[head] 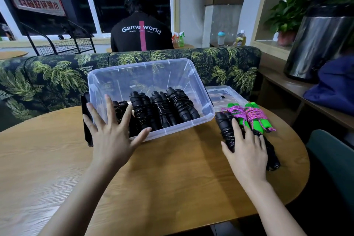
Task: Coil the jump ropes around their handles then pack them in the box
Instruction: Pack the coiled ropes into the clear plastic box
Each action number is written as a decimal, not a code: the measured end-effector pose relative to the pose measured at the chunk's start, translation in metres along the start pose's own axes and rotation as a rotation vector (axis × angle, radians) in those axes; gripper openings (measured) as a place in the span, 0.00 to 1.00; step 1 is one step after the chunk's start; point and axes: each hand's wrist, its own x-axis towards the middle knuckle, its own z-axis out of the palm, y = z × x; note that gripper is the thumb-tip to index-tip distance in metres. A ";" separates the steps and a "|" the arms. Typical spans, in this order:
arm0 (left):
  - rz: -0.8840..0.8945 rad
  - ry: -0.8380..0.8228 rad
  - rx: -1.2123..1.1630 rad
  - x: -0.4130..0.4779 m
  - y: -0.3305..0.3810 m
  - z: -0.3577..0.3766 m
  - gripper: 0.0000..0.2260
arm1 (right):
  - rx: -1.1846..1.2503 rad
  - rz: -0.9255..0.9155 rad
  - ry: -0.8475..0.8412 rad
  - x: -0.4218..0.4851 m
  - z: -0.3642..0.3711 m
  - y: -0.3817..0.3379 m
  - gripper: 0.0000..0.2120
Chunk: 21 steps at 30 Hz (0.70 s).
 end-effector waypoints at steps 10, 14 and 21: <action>-0.069 0.106 -0.374 -0.003 -0.007 0.000 0.35 | 0.272 -0.032 0.036 0.025 -0.061 -0.071 0.36; -0.065 0.156 -0.569 -0.010 -0.009 -0.003 0.30 | 0.414 -0.176 -0.036 0.034 -0.067 -0.114 0.37; -0.098 0.179 -0.974 -0.021 -0.018 -0.014 0.25 | 0.626 -0.306 -0.151 0.045 -0.067 -0.202 0.38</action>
